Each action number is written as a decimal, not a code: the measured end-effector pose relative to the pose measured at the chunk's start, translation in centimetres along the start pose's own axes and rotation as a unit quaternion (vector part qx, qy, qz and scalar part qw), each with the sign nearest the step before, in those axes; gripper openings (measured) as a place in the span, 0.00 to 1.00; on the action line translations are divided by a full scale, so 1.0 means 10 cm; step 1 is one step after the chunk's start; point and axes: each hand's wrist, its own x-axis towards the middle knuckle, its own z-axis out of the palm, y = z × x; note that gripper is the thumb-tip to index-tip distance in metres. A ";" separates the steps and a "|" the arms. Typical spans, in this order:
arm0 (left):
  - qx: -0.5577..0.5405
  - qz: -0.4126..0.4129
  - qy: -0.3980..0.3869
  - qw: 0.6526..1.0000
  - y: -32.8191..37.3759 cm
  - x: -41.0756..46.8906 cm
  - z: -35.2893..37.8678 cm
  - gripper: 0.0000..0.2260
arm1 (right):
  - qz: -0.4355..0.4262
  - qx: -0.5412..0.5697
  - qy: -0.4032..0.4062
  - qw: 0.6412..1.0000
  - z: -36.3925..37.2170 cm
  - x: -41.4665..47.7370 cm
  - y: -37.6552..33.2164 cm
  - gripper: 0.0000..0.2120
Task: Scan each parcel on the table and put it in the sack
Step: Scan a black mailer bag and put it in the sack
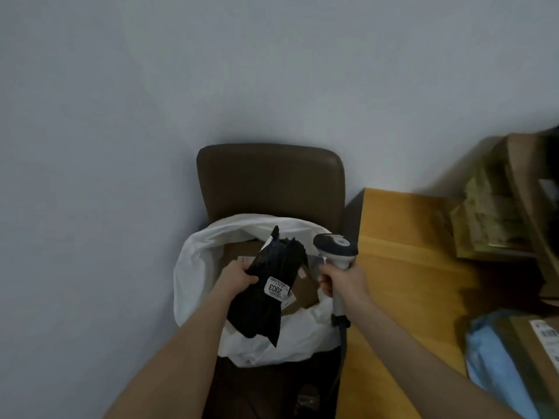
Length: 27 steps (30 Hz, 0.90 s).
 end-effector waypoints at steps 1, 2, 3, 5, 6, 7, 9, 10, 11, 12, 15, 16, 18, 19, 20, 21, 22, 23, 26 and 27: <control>0.004 -0.016 -0.042 0.999 -0.03 0.12 0.03 0.08 | 0.008 0.003 0.012 1.000 0.02 0.06 0.03 0.03; 0.009 -0.029 -0.074 0.997 -0.05 0.23 0.05 0.10 | 0.014 0.002 0.024 1.000 0.03 0.13 0.05 0.03; 0.014 -0.039 -0.090 0.995 -0.07 0.34 0.07 0.11 | 0.016 0.000 0.036 0.999 0.04 0.19 0.07 0.03; 0.024 -0.058 -0.078 0.995 -0.13 0.57 0.13 0.13 | 0.014 0.003 0.054 0.998 0.04 0.33 0.09 0.04; 0.031 -0.067 -0.062 0.995 -0.16 0.68 0.18 0.15 | 0.011 0.008 0.061 0.998 0.03 0.41 0.11 0.05; 0.037 -0.075 -0.050 0.995 -0.19 0.78 0.24 0.16 | 0.010 0.013 0.067 0.998 0.03 0.49 0.13 0.05; 0.045 -0.080 -0.042 0.995 -0.23 0.95 0.42 0.15 | 0.008 0.016 0.077 0.997 0.02 0.65 0.20 0.06; 0.047 -0.082 -0.040 0.995 -0.24 1.03 0.52 0.15 | 0.007 0.014 0.081 0.997 0.01 0.72 0.23 0.06; 0.049 -0.089 -0.040 0.994 -0.26 1.10 0.63 0.15 | 0.008 0.011 0.084 0.996 0.00 0.78 0.28 0.06; 0.051 -0.096 -0.040 0.993 -0.27 1.16 0.74 0.15 | 0.011 0.012 0.088 0.996 -0.01 0.85 0.33 0.06; 0.019 -0.091 -0.028 0.995 -0.21 1.31 1.08 0.15 | 0.024 0.021 0.098 0.995 -0.05 0.99 0.46 0.03; -0.005 -0.074 -0.021 0.997 -0.16 1.34 1.19 0.14 | 0.027 0.021 0.101 0.994 -0.07 1.02 0.50 0.02; -0.056 -0.052 -0.014 0.997 -0.04 1.39 1.37 0.14 | 0.033 0.018 0.110 0.993 -0.10 1.08 0.56 0.02; -0.072 -0.053 -0.016 0.996 0.01 1.40 1.45 0.15 | 0.035 0.017 0.114 0.993 -0.11 1.09 0.58 0.02; -0.079 -0.055 -0.023 0.995 0.04 1.40 1.50 0.16 | 0.036 0.016 0.116 0.992 -0.12 1.09 0.60 0.02; -0.078 -0.059 -0.035 0.995 0.06 1.38 1.53 0.17 | 0.038 0.014 0.118 0.992 -0.14 1.07 0.62 0.03; -0.073 -0.065 -0.042 0.994 0.07 1.35 1.53 0.18 | 0.040 0.014 0.121 0.992 -0.15 1.05 0.62 0.03; -0.062 -0.070 -0.045 0.995 0.09 1.31 1.49 0.20 | 0.041 0.015 0.124 0.991 -0.16 1.01 0.61 0.03; 0.015 -0.048 -0.026 0.998 0.17 1.13 1.24 0.23 | 0.044 0.021 0.130 0.990 -0.17 0.86 0.53 0.03; 0.039 -0.023 -0.015 0.999 0.23 1.07 1.15 0.24 | 0.045 0.024 0.131 0.990 -0.17 0.80 0.48 0.03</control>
